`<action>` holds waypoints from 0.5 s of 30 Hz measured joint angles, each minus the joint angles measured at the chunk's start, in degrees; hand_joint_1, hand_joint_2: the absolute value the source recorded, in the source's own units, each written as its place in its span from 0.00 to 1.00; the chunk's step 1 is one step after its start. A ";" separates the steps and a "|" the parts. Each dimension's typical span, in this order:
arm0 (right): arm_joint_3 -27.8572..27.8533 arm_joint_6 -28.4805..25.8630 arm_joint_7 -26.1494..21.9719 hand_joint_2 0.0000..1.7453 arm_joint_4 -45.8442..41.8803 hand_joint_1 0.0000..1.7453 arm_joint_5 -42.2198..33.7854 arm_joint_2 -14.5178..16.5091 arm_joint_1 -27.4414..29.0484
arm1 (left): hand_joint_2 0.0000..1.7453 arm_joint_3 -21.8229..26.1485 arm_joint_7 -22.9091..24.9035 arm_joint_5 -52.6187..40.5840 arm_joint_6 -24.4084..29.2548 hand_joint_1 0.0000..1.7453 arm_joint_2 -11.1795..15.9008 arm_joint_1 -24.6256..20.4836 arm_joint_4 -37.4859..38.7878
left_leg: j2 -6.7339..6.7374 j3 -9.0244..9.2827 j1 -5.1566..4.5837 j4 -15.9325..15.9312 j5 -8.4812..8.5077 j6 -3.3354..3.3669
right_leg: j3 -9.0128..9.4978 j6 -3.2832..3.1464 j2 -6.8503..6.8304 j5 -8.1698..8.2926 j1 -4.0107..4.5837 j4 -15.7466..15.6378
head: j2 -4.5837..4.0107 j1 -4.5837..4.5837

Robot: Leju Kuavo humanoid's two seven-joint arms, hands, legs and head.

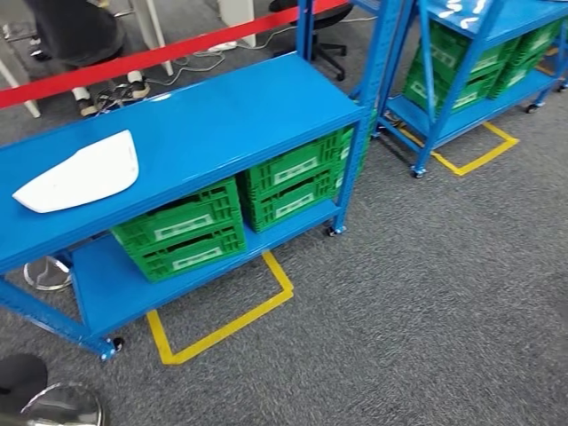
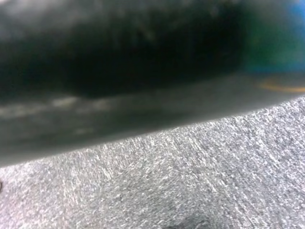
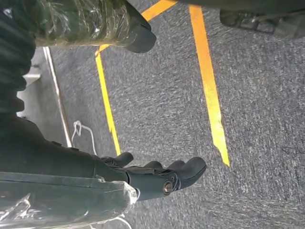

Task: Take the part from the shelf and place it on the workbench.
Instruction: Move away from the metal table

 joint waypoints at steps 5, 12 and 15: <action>0.22 0.10 0.15 1.00 0.06 0.00 0.02 -0.18 0.13 | 0.00 0.00 -0.01 -0.02 -0.18 0.00 -0.01 0.07 0.00 | -3.85 0.44 -0.04 0.19 -0.24 -0.40 | 2.49 -0.09 2.69 6.75 -0.32 -7.89 | 0.00 0.09; 0.39 0.43 0.18 1.00 0.26 0.00 0.03 -0.28 0.09 | 0.00 0.02 -0.03 -0.03 -0.21 0.00 0.15 0.05 0.00 | -4.72 -1.50 0.16 2.78 -1.60 -2.44 | 5.72 -1.66 3.02 7.92 -0.63 -13.80 | 0.00 -0.29; 0.61 0.85 0.24 1.00 0.27 0.00 0.04 -0.38 0.14 | 0.00 0.03 -0.04 -0.04 -0.31 0.00 0.24 -0.27 0.00 | -1.05 -6.59 0.21 13.04 -6.52 -3.08 | 5.99 -2.32 0.35 7.62 -0.47 -13.92 | 0.00 -0.72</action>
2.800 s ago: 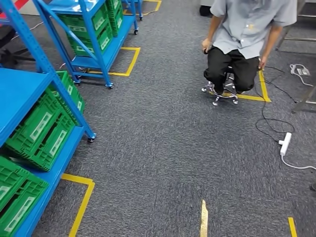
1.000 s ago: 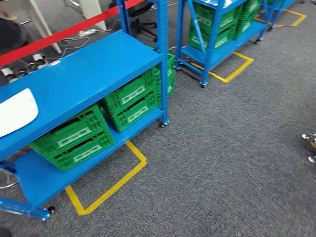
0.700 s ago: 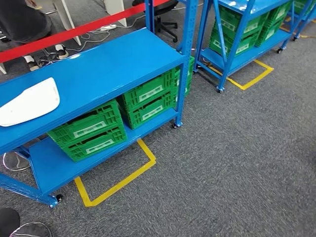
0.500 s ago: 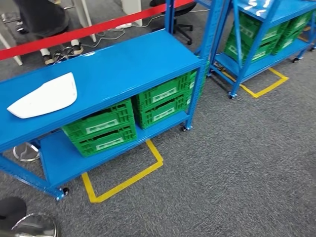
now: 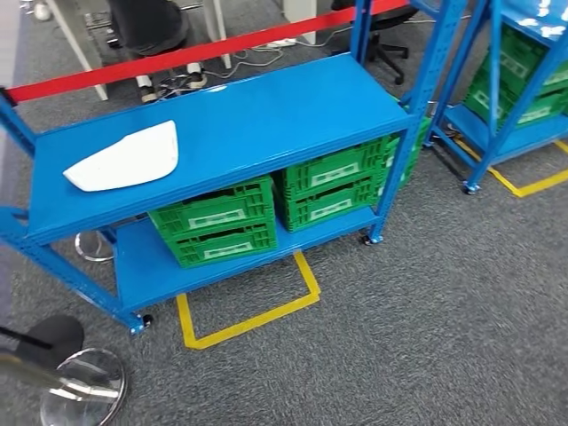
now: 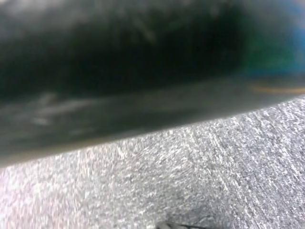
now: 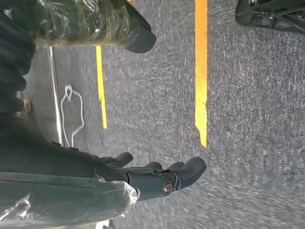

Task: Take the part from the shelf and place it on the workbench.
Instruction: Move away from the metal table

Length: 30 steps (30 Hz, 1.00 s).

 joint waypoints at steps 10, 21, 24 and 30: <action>0.75 0.34 0.33 1.00 0.12 0.00 0.00 -0.13 -0.55 | 0.00 0.01 -0.05 -0.08 -0.35 0.00 0.17 0.07 0.02 | 4.05 5.77 -0.81 -12.00 6.22 1.89 | 1.95 1.65 -6.62 -2.18 0.66 -0.26 | 0.01 0.11; 1.13 0.42 0.45 1.00 0.41 0.00 -0.01 -0.30 -0.59 | 0.00 0.64 -0.06 -0.15 -0.31 0.00 0.08 0.23 0.02 | -3.19 7.03 -0.31 -12.52 5.95 2.49 | -3.41 2.10 2.31 -0.54 0.21 4.80 | 0.00 0.92; 1.16 0.58 0.48 1.00 0.51 0.00 -0.02 -0.33 -0.65 | 0.00 0.80 -0.03 -0.16 -0.34 0.00 0.02 0.20 0.02 | -4.77 6.67 -0.25 -12.35 5.94 1.55 | -1.50 1.33 3.84 0.69 0.27 0.83 | 0.00 0.86; 1.17 1.00 0.45 1.00 0.51 0.00 0.00 -0.38 -0.61 | 0.00 0.98 0.03 -0.17 -0.23 0.00 0.09 0.10 0.02 | -0.36 1.50 -0.02 -2.24 0.26 -0.13 | -0.96 -0.59 -0.13 0.94 0.20 0.10 | 0.00 0.23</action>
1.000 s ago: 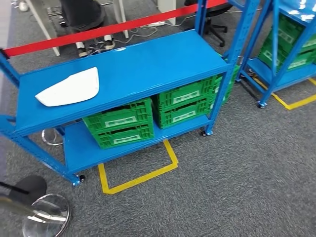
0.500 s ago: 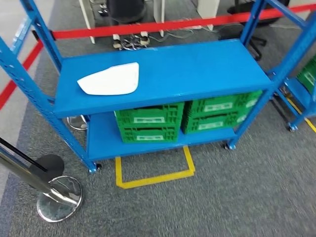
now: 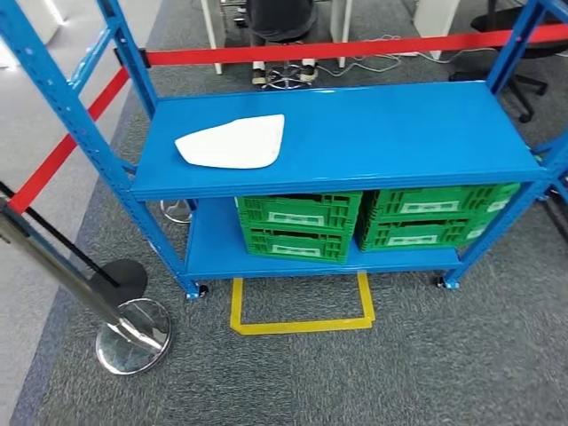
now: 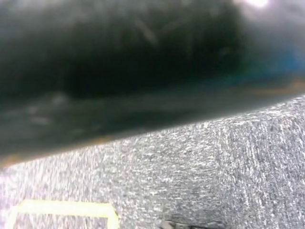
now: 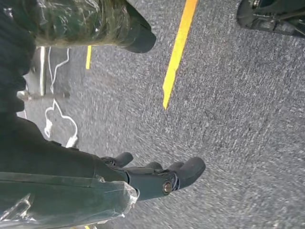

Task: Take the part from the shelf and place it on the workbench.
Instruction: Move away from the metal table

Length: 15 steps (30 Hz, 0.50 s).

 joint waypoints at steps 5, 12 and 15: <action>0.00 0.16 0.08 1.00 0.00 0.00 0.00 0.00 0.00 | 0.00 0.02 0.02 -0.02 0.01 0.00 0.01 0.21 0.00 | 2.03 0.28 0.19 -0.57 3.24 0.09 | 0.55 0.07 -3.62 -0.54 0.19 0.01 | 0.00 -0.02; 0.01 1.12 0.51 0.00 0.09 0.00 -0.80 -0.02 -0.49 | 1.00 0.04 0.03 -0.31 0.26 0.00 0.02 0.19 0.00 | 4.39 5.04 -0.44 -10.61 5.99 2.15 | 1.24 1.96 -5.13 -2.06 0.65 0.56 | 0.00 0.07; -0.16 4.01 3.04 0.75 0.22 0.00 -1.90 -0.02 -0.48 | 1.00 0.01 -0.28 -1.03 -0.04 0.00 -0.05 0.07 0.01 | 3.36 5.14 -0.12 -10.90 6.23 2.82 | -3.00 2.63 -0.64 -6.54 0.31 9.18 | 0.00 0.42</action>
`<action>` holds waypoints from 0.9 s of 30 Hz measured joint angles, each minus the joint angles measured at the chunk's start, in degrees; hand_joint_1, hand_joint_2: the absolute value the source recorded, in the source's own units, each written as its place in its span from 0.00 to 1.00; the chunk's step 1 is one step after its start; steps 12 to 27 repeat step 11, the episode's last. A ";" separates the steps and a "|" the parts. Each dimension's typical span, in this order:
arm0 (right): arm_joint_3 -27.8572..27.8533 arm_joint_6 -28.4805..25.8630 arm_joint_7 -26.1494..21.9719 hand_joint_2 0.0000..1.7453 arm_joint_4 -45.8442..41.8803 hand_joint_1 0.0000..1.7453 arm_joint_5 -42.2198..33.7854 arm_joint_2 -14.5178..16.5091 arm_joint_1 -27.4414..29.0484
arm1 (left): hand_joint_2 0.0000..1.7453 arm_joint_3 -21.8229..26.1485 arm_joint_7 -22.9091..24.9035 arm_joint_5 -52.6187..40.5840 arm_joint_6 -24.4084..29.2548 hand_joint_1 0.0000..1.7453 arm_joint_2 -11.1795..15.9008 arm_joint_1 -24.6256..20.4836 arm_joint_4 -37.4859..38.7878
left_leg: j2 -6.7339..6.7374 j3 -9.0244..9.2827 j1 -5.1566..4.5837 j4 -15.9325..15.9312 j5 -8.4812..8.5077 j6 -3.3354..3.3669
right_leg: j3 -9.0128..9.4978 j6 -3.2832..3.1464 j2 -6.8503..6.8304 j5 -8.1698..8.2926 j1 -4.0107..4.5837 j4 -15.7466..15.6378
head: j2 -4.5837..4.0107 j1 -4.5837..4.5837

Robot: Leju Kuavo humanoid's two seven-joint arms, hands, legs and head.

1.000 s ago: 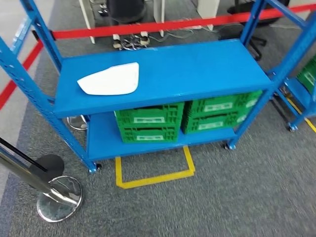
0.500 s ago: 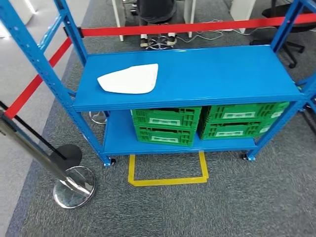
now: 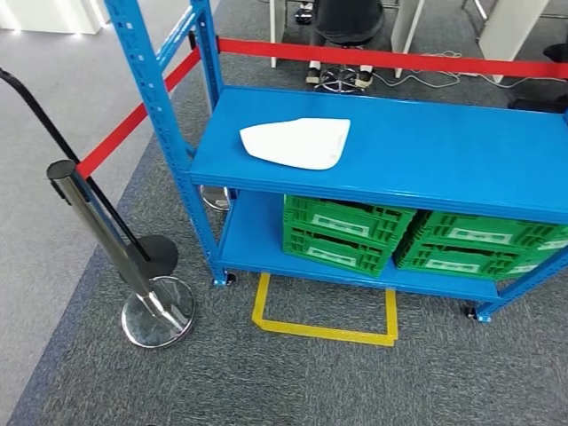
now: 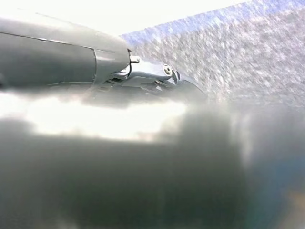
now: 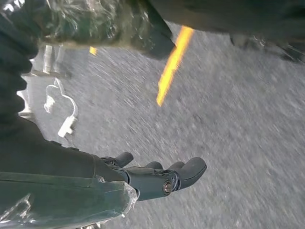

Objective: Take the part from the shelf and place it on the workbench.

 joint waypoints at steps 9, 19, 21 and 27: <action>-0.32 2.72 3.99 1.00 0.18 0.00 -0.34 0.00 -0.26 | 1.00 -0.23 -1.12 -1.35 -0.97 0.00 -0.02 -0.06 0.04 | -2.16 0.76 -0.32 0.34 -0.82 -1.18 | 2.49 -0.45 0.97 6.60 -0.07 -8.59 | 0.00 -0.02; -0.32 2.76 4.11 1.00 0.19 0.00 -0.27 0.00 -0.31 | 1.00 -0.24 -1.13 -1.40 -0.98 0.00 -0.02 -0.04 0.05 | -2.19 0.72 -0.22 0.36 -0.77 -1.48 | 2.52 -0.92 0.98 6.69 0.07 -8.69 | 0.00 -0.06; -0.32 2.76 4.11 1.00 0.19 0.00 -0.27 0.00 -0.31 | 1.00 -0.24 -1.13 -1.40 -0.98 0.00 -0.02 -0.04 0.05 | -2.19 0.72 -0.22 0.36 -0.77 -1.48 | 2.52 -0.92 0.98 6.69 0.07 -8.69 | 0.00 -0.06; -0.32 2.76 4.11 1.00 0.19 0.00 -0.27 0.00 -0.31 | 1.00 -0.24 -1.13 -1.40 -0.98 0.00 -0.02 -0.04 0.05 | -2.19 0.72 -0.22 0.36 -0.77 -1.48 | 2.52 -0.92 0.98 6.69 0.07 -8.69 | 0.00 -0.06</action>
